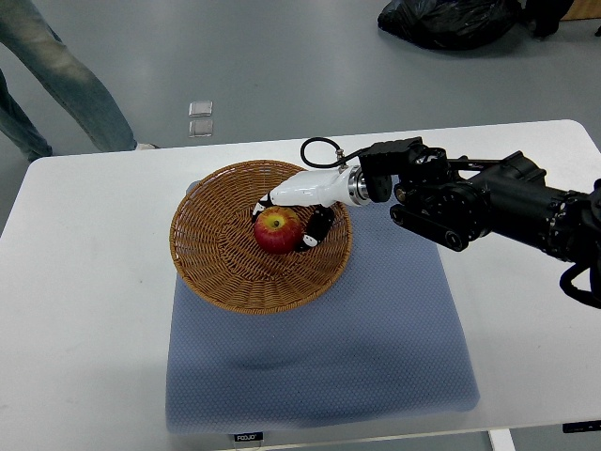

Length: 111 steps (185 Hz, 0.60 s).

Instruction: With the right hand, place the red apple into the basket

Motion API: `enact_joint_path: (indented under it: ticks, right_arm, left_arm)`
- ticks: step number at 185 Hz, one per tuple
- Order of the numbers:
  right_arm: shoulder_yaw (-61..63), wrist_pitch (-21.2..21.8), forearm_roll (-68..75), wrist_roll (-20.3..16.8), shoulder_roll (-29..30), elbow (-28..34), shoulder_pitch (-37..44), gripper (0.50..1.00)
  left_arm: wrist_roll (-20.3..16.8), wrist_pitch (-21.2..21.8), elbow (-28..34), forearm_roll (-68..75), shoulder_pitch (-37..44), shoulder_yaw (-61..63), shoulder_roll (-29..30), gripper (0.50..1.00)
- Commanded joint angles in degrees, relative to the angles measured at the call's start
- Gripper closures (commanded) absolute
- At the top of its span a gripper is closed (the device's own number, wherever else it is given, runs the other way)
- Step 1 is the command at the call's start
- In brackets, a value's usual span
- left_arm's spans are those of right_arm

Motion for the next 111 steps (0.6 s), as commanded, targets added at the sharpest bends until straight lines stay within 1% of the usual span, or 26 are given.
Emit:
enact_joint_path:
  ticks: [1, 9, 15, 19, 73, 74, 83, 92, 93, 111]
  right_arm:
    - [0.1, 0.1, 0.1, 0.0, 0.0, 0.1, 0.1, 0.640]
    - [0.4, 0.1, 0.1, 0.0, 0.0, 0.1, 0.3, 0.626]
    - [0.7, 0.0, 0.4, 0.0, 0.0, 0.2, 0.5, 0.605]
    - [0.8, 0.1, 0.8, 0.0, 0.0, 0.3, 0.6, 0.603]
    - [4.3, 0.6, 2.0, 0.0, 0.0, 0.6, 2.7, 0.595]
    - [6.1, 1.0, 3.5, 0.0, 0.0, 0.6, 2.9, 0.595]
    - [8.3, 2.0, 5.6, 0.0, 0.0, 0.6, 2.9, 0.595]
    - [8.3, 2.0, 5.6, 0.0, 0.0, 0.6, 2.9, 0.595]
    - [11.1, 3.9, 8.3, -0.1, 0.0, 0.6, 2.9, 0.597]
    - [16.8, 7.8, 14.5, -1.2, 0.0, 0.6, 2.8, 0.597]
  left_arm:
    - [0.0, 0.0, 0.0, 0.0, 0.0, 0.1, 0.0, 0.500]
    - [0.0, 0.0, 0.0, 0.0, 0.0, 0.0, 0.0, 0.500]
    - [0.0, 0.0, 0.0, 0.0, 0.0, 0.1, 0.0, 0.500]
    - [0.0, 0.0, 0.0, 0.0, 0.0, 0.1, 0.0, 0.500]
    - [0.0, 0.0, 0.1, 0.0, 0.0, 0.2, 0.0, 0.500]
    - [0.0, 0.0, 0.1, 0.0, 0.0, 0.2, 0.0, 0.500]
    - [0.0, 0.0, 0.1, 0.0, 0.0, 0.2, 0.0, 0.500]
    - [0.0, 0.0, 0.1, 0.0, 0.0, 0.2, 0.0, 0.500]
    - [-0.1, 0.0, 0.1, 0.0, -0.1, 0.2, 0.0, 0.500]
    - [-0.1, 0.0, 0.1, 0.0, -0.1, 0.2, 0.0, 0.500]
